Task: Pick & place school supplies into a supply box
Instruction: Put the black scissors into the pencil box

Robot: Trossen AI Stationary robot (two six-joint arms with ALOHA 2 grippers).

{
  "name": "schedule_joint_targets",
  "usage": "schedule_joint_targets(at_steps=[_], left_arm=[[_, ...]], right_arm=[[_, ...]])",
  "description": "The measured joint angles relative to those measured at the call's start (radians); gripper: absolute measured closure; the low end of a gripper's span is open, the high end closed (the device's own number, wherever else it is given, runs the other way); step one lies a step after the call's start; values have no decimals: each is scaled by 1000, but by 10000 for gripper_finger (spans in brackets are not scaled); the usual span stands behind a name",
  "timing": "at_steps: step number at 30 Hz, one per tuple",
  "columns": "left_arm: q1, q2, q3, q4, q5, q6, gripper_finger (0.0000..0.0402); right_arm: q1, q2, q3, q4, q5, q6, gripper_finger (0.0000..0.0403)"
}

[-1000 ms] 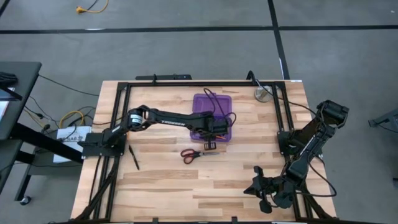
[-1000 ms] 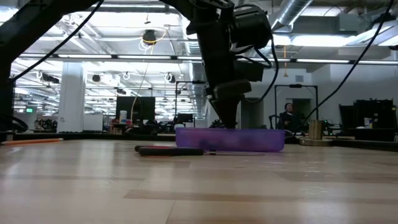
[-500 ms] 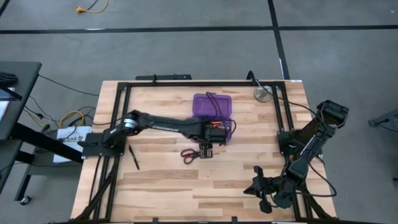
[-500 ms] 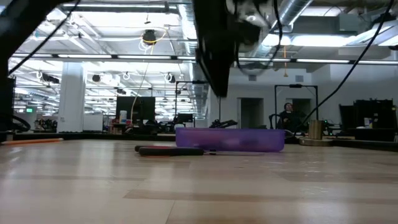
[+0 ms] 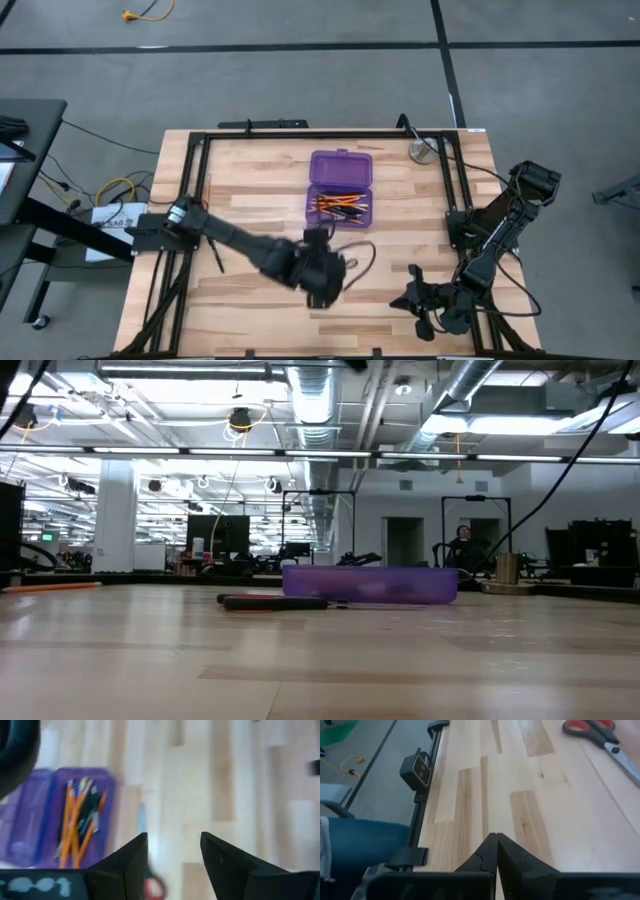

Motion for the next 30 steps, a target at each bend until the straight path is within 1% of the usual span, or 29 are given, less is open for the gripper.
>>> schedule_joint_targets(at_steps=[4, 7, 10, 13, 17, 20, 22, 25, 28, 30], left_arm=[[-93, 3, 0, 80, -23, -21, 228], [-146, 8, -1, 124, -44, 0, 228], [-160, 8, -1, 147, -47, -2, 228], [-160, 8, -1, 113, -48, -17, 228], [-162, 7, -1, 62, -53, -93, 228], [-192, -7, -2, 51, -43, -178, 228], [-229, -25, -2, 42, -48, -205, 228], [-267, -43, -2, 29, -96, -215, 228], [-256, -74, -2, -17, -99, -191, 228], [-236, -120, -2, -81, -104, -192, 228]], right_arm=[[0, 0, 0, 11, 18, 0, 403], [0, 0, 0, 14, 23, 0, 403], [0, 0, 0, 16, 45, 0, 403], [0, 0, 0, 16, 47, 0, 403], [0, 0, 0, 16, 47, 12, 403], [0, 0, 0, 16, 46, 19, 403], [0, 0, 0, 16, 43, 17, 403], [0, 0, 0, 16, 43, -2, 403], [-5, 0, 0, 16, 43, -8, 403], [-8, 0, 0, 16, 43, -8, 403]])
